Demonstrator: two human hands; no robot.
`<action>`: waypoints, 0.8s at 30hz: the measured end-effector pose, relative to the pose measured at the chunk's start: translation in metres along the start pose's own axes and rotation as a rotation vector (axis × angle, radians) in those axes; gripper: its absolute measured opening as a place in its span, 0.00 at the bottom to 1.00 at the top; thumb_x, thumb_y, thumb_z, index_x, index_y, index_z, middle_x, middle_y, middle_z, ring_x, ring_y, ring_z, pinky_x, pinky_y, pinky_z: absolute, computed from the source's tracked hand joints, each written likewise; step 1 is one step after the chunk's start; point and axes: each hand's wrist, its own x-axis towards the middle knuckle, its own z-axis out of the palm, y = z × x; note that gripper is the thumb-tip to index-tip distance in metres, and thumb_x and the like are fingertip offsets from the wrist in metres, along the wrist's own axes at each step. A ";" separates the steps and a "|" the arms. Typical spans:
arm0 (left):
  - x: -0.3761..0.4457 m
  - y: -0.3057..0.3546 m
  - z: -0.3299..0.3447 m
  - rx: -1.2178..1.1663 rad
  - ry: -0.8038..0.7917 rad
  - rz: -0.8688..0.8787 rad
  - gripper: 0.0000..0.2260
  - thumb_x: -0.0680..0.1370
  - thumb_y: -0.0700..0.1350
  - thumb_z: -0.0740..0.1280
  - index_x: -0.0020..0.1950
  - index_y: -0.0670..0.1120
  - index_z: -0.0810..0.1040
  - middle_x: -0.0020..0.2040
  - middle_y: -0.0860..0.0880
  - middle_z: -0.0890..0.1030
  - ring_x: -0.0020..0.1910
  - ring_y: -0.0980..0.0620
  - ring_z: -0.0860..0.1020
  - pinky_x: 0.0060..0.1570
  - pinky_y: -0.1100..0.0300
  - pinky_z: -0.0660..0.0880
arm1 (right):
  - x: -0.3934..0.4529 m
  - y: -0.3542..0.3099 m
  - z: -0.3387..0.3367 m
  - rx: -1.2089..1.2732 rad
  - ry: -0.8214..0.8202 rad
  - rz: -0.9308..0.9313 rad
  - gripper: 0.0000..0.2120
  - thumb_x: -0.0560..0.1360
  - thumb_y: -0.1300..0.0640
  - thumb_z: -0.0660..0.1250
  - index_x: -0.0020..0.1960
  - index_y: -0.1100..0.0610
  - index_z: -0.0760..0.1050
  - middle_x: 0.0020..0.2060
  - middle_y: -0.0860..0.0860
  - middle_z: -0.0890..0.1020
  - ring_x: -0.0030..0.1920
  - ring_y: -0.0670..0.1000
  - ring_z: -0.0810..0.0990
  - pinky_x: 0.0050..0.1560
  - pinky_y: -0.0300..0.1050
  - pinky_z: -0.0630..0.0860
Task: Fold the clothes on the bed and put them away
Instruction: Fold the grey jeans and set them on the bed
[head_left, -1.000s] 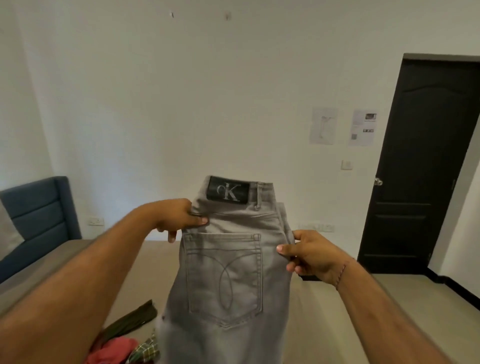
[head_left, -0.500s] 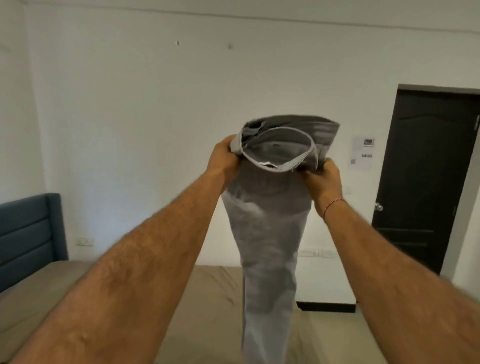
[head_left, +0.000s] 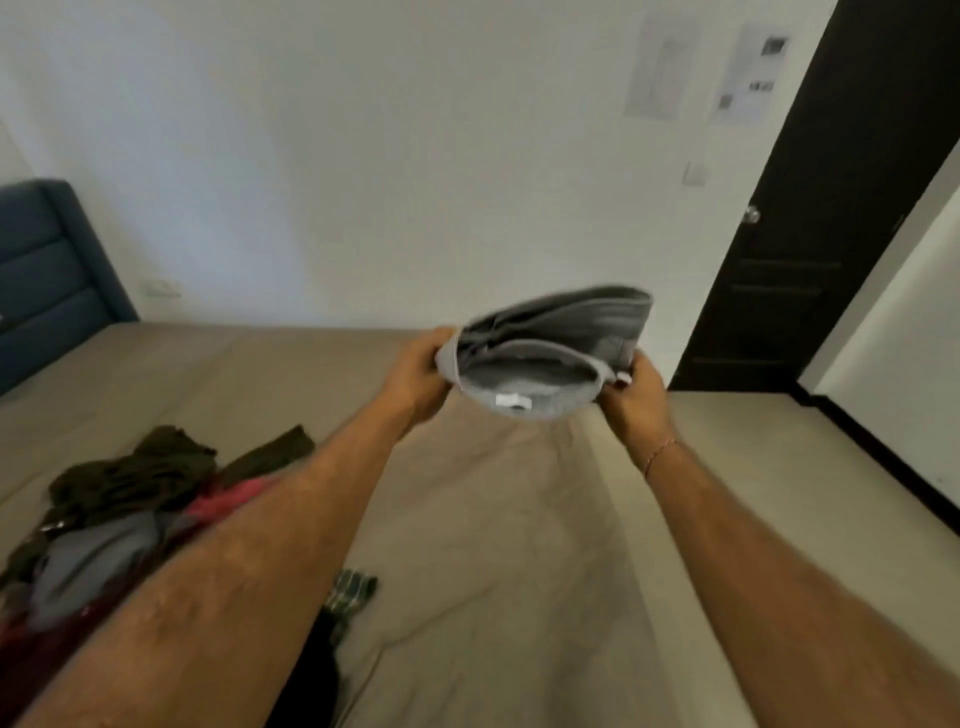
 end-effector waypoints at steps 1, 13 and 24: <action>-0.026 -0.027 0.008 0.059 -0.075 -0.041 0.10 0.78 0.40 0.70 0.58 0.41 0.85 0.55 0.50 0.85 0.54 0.57 0.80 0.50 0.60 0.76 | -0.028 0.032 0.003 -0.019 -0.043 0.055 0.21 0.72 0.58 0.77 0.64 0.58 0.77 0.54 0.45 0.85 0.52 0.37 0.83 0.54 0.35 0.80; -0.401 -0.221 0.061 0.152 -0.634 -0.456 0.08 0.75 0.40 0.69 0.52 0.50 0.83 0.50 0.56 0.85 0.51 0.59 0.82 0.57 0.54 0.79 | -0.435 0.221 0.024 -0.156 -0.424 0.569 0.20 0.67 0.47 0.72 0.59 0.43 0.77 0.54 0.31 0.83 0.58 0.38 0.82 0.60 0.36 0.77; -0.497 -0.218 0.016 0.471 -1.052 -0.366 0.31 0.70 0.71 0.60 0.68 0.57 0.78 0.68 0.55 0.77 0.69 0.49 0.71 0.70 0.50 0.69 | -0.570 0.213 0.030 -0.741 -0.711 0.390 0.14 0.73 0.44 0.70 0.55 0.47 0.84 0.58 0.47 0.82 0.63 0.53 0.75 0.62 0.48 0.73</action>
